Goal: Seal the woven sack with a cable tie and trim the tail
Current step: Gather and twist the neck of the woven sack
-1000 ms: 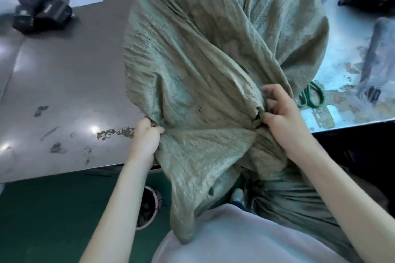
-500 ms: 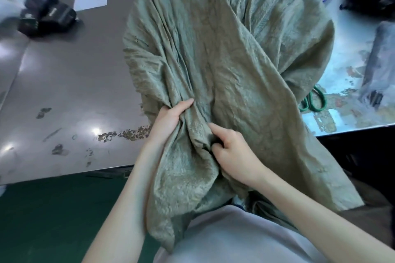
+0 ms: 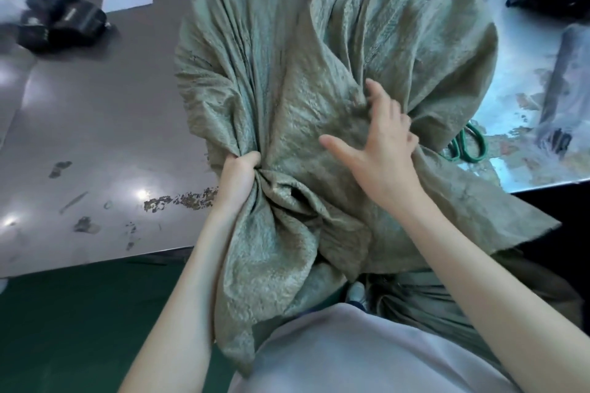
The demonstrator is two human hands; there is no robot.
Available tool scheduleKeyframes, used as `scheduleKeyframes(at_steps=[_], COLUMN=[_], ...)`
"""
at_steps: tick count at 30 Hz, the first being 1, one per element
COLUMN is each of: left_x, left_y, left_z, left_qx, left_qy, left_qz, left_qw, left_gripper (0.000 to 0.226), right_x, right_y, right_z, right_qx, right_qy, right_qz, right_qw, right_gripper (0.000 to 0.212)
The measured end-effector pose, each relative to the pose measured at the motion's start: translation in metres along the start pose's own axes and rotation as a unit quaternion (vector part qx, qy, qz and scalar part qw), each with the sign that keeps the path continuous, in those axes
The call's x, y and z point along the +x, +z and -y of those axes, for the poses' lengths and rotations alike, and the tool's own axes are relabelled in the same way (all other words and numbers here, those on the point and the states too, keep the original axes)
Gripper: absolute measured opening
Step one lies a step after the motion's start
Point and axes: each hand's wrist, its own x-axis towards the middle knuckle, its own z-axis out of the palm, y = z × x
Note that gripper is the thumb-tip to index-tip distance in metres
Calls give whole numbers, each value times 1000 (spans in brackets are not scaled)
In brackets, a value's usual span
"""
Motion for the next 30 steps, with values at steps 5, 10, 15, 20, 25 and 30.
scheduleKeyframes(at_steps=[5, 10, 15, 20, 25, 30], left_x=[-10, -14, -5, 2, 6, 4], left_y=[3, 9, 11, 16, 20, 27], left_z=[-5, -22, -32, -35, -35, -36], left_qx=[-153, -298, -291, -193, -100, -48], left_qy=[-17, 5, -65, -115, -133, -99], left_qz=[42, 136, 201, 243, 173, 110], left_qw=[987, 945, 933, 944, 971, 988], left_gripper=[26, 40, 54, 28, 12, 16], right_x=[2, -9, -31, -52, -57, -54], right_y=[9, 5, 19, 36, 35, 9], right_z=[11, 23, 29, 31, 31, 32], right_qx=[93, 101, 58, -11, -4, 69], right_qy=[-55, -115, -182, -206, -206, -166], right_qz=[37, 65, 117, 171, 218, 223], right_qw=[994, 986, 975, 963, 954, 958], right_gripper=[52, 41, 52, 50, 49, 39])
